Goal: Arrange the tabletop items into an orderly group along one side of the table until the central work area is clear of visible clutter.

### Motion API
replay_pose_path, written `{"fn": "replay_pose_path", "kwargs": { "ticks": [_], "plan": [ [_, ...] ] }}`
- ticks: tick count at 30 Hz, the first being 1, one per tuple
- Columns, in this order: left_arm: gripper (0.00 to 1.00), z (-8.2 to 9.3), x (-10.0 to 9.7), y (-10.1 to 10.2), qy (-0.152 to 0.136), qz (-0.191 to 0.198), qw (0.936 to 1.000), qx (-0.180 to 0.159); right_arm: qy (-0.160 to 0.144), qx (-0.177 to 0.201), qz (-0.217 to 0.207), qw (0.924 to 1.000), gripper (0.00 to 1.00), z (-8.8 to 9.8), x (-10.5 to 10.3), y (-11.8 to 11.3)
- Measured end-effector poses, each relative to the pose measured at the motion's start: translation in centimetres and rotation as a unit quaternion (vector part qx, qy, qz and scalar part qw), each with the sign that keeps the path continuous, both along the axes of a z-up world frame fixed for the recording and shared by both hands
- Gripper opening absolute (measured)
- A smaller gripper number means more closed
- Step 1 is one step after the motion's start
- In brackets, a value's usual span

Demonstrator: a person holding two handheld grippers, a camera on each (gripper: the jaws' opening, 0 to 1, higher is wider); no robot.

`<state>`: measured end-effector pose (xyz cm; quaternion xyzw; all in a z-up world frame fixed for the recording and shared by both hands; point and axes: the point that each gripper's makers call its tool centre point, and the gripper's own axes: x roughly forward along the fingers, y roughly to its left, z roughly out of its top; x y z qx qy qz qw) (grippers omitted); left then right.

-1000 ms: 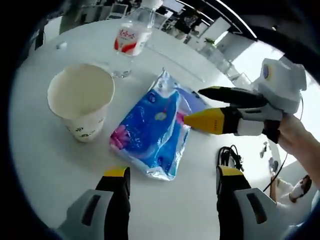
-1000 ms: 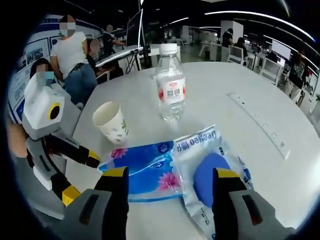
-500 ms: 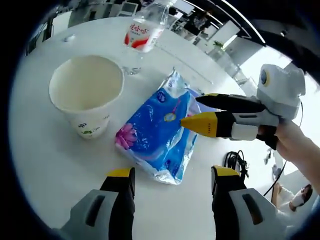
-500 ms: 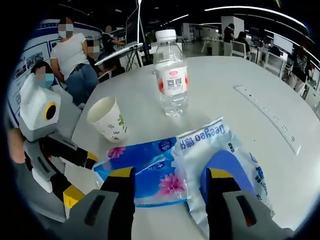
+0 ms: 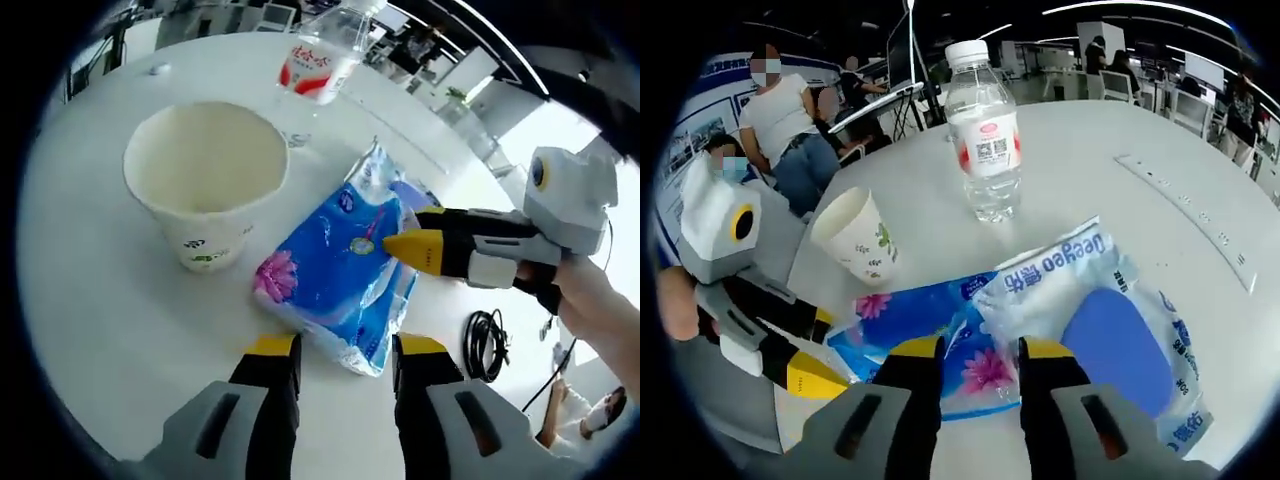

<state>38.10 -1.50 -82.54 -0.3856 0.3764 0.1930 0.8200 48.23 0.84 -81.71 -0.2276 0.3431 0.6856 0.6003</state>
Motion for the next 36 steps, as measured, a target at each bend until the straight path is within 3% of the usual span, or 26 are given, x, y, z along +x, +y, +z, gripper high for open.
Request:
{"fn": "replay_pose_path", "kwargs": {
  "ticks": [2, 9, 18, 23, 26, 28, 31, 36],
  "plan": [
    [0.13, -0.1, -0.5, 0.1, 0.007, -0.003, 1.0000, 0.004, 0.003, -0.003, 0.000, 1.0000, 0.24, -0.1, 0.0, -0.2],
    [0.00, 0.1, -0.6, 0.9, 0.002, 0.011, 0.9999, 0.002, 0.018, 0.004, -0.004, 0.9998, 0.16, 0.1, -0.6, -0.7],
    [0.00, 0.2, -1.0, 0.9, -0.008, 0.015, 0.9998, -0.010, 0.048, 0.005, -0.016, 0.9987, 0.10, 0.6, -0.4, -2.0],
    [0.00, 0.3, -1.4, 1.4, -0.011, 0.011, 0.9999, -0.005, 0.089, 0.016, -0.027, 0.9955, 0.06, 1.4, -0.3, -3.3],
    [0.00, 0.2, -1.7, 1.8, -0.012, 0.010, 0.9998, -0.009, 0.071, 0.008, -0.026, 0.9971, 0.00, 0.8, 0.4, -4.5],
    [0.00, 0.1, -1.6, 1.7, -0.012, 0.007, 0.9998, -0.012, 0.086, 0.011, -0.030, 0.9958, 0.00, 0.9, 0.1, -4.6],
    [0.00, 0.2, -1.6, 1.7, -0.011, 0.002, 0.9999, -0.006, 0.067, 0.013, -0.022, 0.9974, 0.00, 1.1, -0.3, -4.6],
    [0.00, 0.5, -1.7, 1.9, -0.009, -0.005, 0.9999, 0.002, 0.076, 0.022, -0.036, 0.9962, 0.00, 2.0, -0.7, -4.7]
  ]
}}
